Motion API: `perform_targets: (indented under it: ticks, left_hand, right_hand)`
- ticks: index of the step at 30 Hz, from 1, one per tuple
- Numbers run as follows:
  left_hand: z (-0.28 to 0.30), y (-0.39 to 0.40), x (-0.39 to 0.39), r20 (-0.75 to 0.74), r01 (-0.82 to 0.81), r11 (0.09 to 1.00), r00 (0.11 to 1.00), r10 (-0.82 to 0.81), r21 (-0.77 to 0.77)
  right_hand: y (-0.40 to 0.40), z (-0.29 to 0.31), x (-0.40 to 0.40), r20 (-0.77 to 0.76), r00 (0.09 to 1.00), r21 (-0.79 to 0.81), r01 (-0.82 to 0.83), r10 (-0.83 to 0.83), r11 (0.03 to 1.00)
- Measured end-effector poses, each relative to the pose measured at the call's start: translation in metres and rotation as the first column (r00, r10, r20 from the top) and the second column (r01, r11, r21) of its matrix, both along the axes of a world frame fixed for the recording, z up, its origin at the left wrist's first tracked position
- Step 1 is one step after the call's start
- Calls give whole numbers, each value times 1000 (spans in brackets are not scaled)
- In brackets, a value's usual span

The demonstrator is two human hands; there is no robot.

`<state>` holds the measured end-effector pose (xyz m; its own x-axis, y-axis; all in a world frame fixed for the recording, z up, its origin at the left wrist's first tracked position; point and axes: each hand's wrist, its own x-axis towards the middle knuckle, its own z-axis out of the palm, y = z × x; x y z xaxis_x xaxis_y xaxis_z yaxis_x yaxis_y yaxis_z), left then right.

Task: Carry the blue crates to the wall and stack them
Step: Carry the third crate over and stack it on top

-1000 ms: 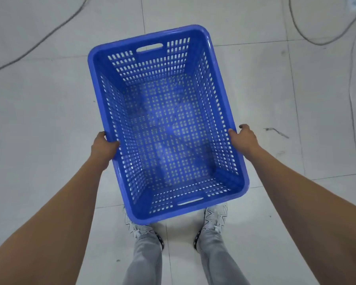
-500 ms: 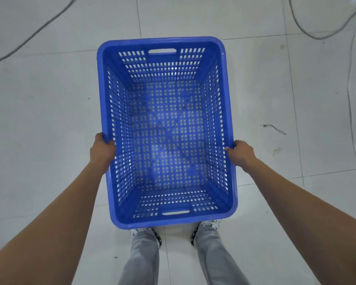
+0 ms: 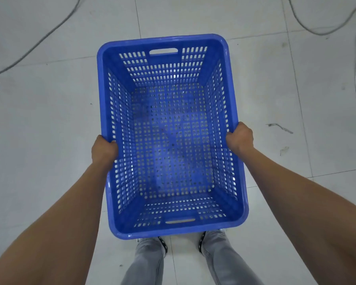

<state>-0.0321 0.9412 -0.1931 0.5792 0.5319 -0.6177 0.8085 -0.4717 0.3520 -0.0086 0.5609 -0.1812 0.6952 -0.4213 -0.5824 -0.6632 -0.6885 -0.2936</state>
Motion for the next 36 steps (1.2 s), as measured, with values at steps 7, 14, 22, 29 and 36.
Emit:
perform_targets:
  ticks: [7, 14, 22, 29, 36]
  left_hand:
    - [128, 20, -26, 108, -63, 993, 993, 52, 103]
    - [365, 31, -119, 271, -304, 933, 930, 247, 191]
    - [598, -18, -297, 466, -664, 689, 726, 505, 289]
    - [703, -113, -459, 656, -905, 321, 425, 624, 280]
    - [751, -233, -563, 748, -977, 43, 188, 636, 208]
  right_hand:
    - [20, 131, 16, 203, 955, -128, -192, 215, 973]
    - [53, 338, 16, 240, 921, 10, -319, 307, 948]
    - [96, 563, -45, 432, 707, 125, -662, 560, 739]
    - [123, 690, -121, 622, 385, 96, -902, 682, 421]
    - [103, 763, -201, 730, 155, 41, -982, 666, 184]
